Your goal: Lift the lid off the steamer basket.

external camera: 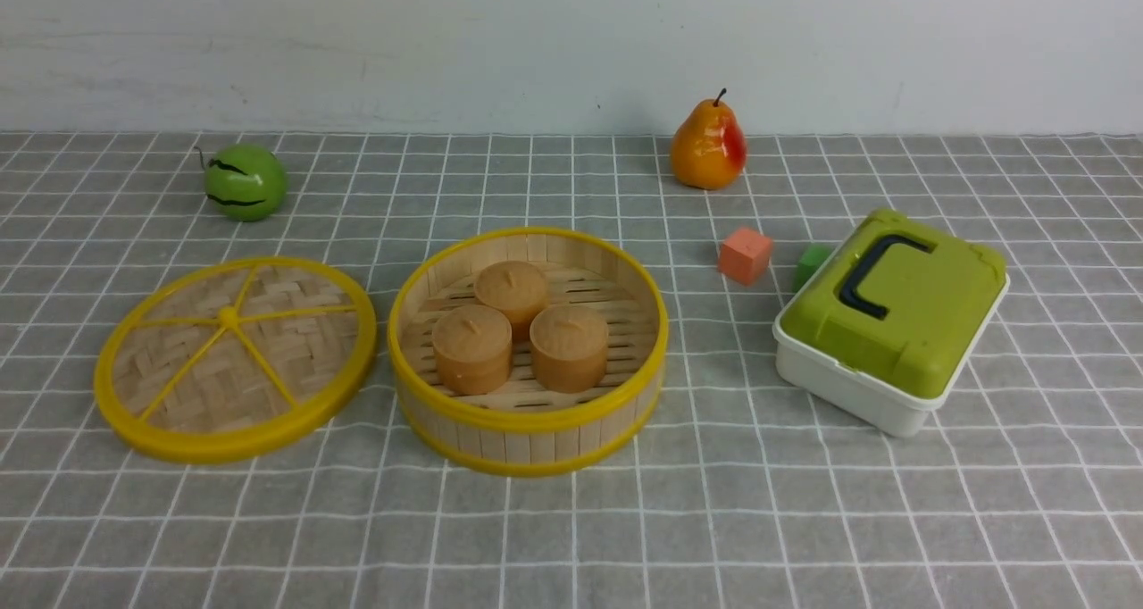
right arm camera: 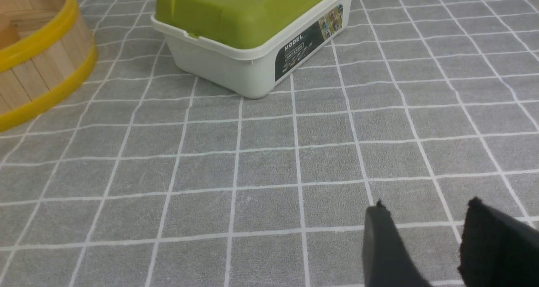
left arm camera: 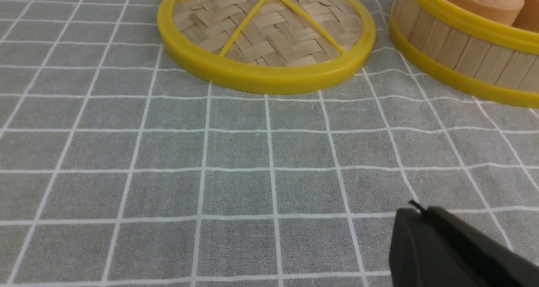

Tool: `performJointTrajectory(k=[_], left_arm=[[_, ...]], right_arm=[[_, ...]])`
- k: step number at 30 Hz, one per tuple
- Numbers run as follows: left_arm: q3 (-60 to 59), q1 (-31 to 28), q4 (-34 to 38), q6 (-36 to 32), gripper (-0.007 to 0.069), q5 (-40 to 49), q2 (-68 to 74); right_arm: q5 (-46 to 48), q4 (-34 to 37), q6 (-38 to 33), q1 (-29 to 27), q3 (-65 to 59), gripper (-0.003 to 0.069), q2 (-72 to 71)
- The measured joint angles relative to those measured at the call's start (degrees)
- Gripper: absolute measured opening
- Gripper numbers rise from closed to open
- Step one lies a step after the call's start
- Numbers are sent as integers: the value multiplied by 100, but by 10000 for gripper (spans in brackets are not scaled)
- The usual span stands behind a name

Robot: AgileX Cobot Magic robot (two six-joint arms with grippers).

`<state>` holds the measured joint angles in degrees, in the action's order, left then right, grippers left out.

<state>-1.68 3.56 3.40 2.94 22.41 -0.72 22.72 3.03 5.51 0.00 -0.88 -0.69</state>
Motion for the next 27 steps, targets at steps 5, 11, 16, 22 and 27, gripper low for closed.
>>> performJointTrajectory(k=[5, 11, 16, 22, 27], left_arm=[[0, 0, 4, -1, -12, 0, 0], [0, 0, 4, -13, -11, 0, 0], [0, 0, 4, -13, -7, 0, 0], [0, 0, 4, -13, -3, 1, 0], [0, 0, 7, -13, 1, 1, 0]], right_arm=[[0, 0, 0, 0, 0, 242, 0], [0, 0, 0, 0, 0, 243, 0], [0, 0, 0, 0, 0, 242, 0], [0, 0, 0, 0, 0, 242, 0], [0, 0, 0, 0, 0, 242, 0]])
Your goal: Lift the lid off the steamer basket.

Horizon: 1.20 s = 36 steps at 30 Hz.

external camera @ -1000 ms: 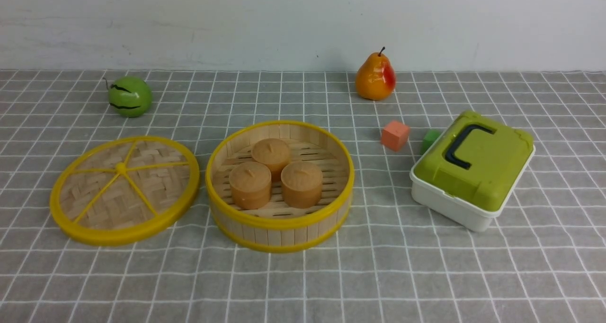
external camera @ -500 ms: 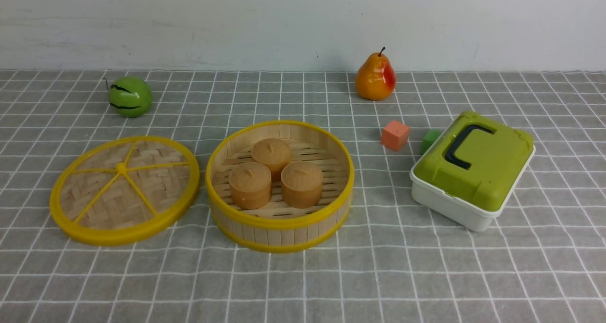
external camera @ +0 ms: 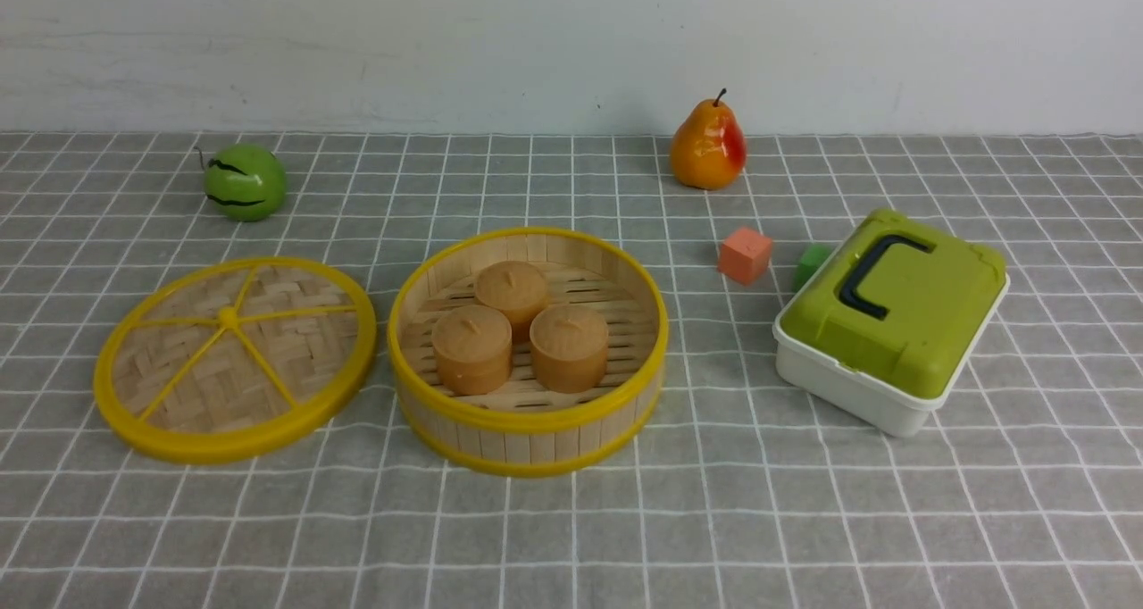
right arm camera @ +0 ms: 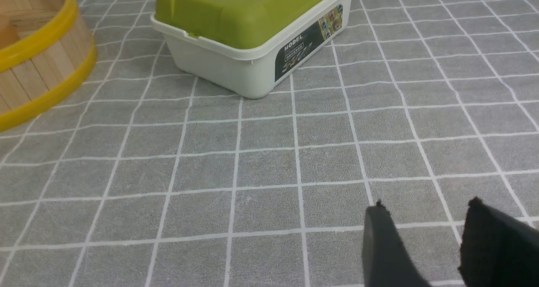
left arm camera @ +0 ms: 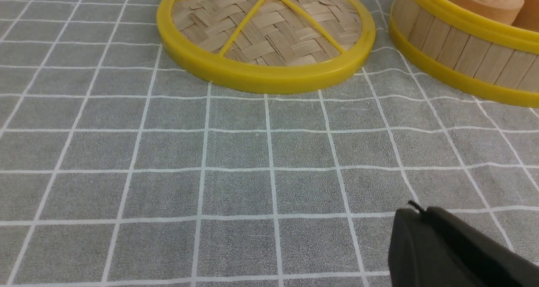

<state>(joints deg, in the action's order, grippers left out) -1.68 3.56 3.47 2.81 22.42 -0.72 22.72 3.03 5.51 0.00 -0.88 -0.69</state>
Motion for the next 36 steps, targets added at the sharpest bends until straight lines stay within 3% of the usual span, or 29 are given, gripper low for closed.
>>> performJointTrajectory(k=[36], left_arm=[[0, 0, 0, 0, 29, 5, 0]], right_arm=[[0, 0, 0, 0, 0, 242, 0]])
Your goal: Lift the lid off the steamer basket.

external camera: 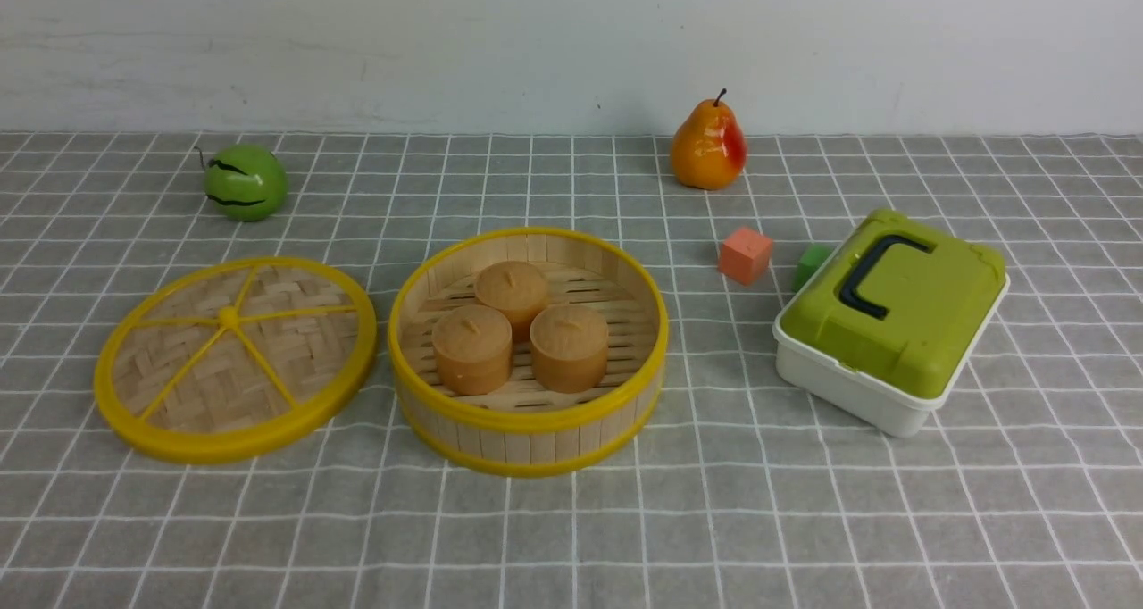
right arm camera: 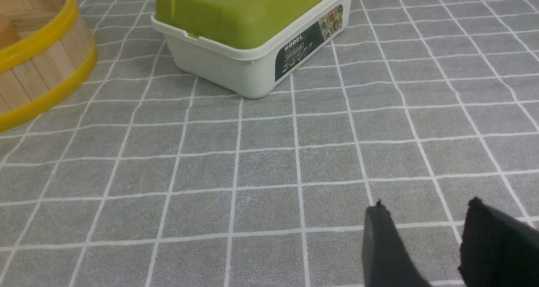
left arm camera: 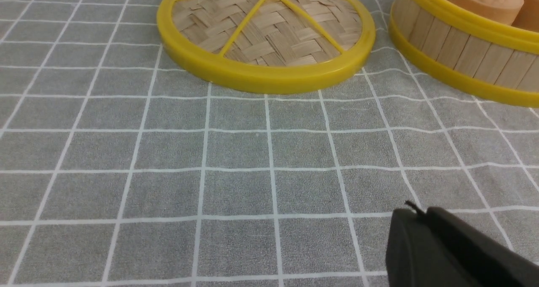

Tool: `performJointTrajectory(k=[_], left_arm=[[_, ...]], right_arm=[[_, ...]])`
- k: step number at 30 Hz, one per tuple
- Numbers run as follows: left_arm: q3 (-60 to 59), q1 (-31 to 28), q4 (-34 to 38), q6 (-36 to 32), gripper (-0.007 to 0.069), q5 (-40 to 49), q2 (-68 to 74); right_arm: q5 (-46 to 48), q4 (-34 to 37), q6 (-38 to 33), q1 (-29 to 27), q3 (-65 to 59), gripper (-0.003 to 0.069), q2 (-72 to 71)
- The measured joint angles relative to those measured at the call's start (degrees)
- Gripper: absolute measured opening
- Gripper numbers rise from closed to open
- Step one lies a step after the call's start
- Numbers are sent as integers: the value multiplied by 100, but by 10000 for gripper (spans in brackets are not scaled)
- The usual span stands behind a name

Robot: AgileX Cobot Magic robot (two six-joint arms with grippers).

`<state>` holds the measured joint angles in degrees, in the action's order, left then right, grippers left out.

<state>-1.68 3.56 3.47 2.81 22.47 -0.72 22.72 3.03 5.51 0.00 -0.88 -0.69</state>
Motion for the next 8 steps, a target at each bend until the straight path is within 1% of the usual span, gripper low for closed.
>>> performJointTrajectory(k=[8], left_arm=[[0, 0, 0, 0, 36, 0, 0]], right_arm=[[0, 0, 0, 0, 0, 242, 0]])
